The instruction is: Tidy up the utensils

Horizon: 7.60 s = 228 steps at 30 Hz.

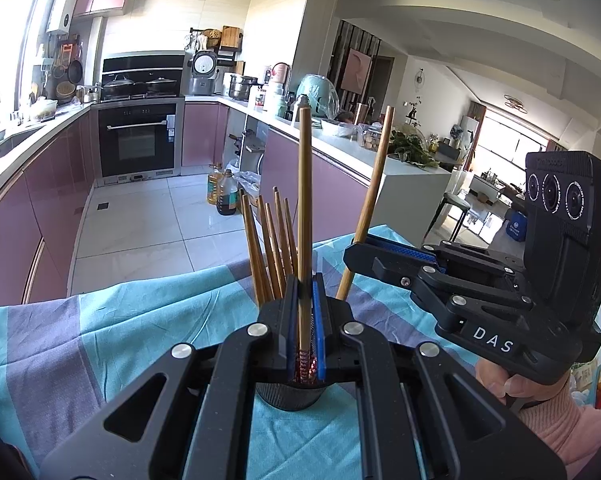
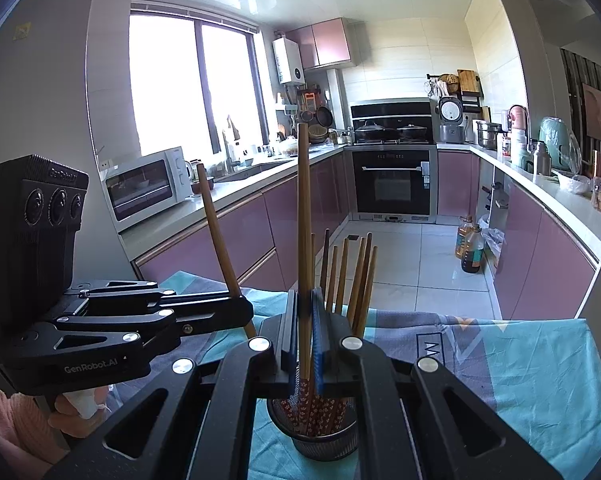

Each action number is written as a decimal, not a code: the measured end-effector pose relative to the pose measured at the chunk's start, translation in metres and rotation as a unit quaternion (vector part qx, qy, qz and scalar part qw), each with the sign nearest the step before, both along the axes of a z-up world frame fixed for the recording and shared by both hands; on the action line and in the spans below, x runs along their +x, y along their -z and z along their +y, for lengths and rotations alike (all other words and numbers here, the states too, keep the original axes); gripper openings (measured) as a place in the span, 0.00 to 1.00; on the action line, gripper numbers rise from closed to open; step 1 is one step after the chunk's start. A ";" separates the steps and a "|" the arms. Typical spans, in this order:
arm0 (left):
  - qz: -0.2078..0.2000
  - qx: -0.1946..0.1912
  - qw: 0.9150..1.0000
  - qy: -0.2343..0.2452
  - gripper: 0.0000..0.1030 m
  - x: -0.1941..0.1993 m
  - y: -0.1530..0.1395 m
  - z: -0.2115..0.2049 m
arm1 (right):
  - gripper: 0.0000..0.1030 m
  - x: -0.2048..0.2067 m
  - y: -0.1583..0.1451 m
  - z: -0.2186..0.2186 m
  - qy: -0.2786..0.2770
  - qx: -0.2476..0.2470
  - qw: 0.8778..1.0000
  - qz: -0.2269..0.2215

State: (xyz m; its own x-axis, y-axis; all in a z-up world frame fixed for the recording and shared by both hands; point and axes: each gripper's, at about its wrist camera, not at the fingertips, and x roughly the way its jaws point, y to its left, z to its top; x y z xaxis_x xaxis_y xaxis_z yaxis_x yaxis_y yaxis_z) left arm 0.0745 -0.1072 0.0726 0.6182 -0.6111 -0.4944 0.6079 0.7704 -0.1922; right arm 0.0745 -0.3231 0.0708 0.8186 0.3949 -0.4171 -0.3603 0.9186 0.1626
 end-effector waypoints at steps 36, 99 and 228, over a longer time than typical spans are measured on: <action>0.022 0.013 1.000 -0.006 0.07 0.022 0.016 -0.003 | 0.05 0.008 0.017 -0.002 -0.002 -0.003 1.000 0.025; 0.041 0.032 0.998 -0.036 0.08 0.065 0.048 -0.020 | 0.05 0.027 0.051 0.004 -0.001 -0.006 0.998 0.070; -0.168 0.040 0.933 -0.314 0.95 -0.073 0.057 0.085 | 0.94 -0.065 0.069 0.039 0.103 -0.039 0.989 -0.099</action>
State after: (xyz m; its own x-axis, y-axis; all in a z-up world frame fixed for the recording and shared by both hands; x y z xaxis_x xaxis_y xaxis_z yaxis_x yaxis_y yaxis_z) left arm 0.0013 -0.0223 0.0160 0.9708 -0.0448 -0.2357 0.0463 0.9989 0.0008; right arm 0.0093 -0.2841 0.0018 0.9470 0.1846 -0.2630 -0.1822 0.9827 0.0336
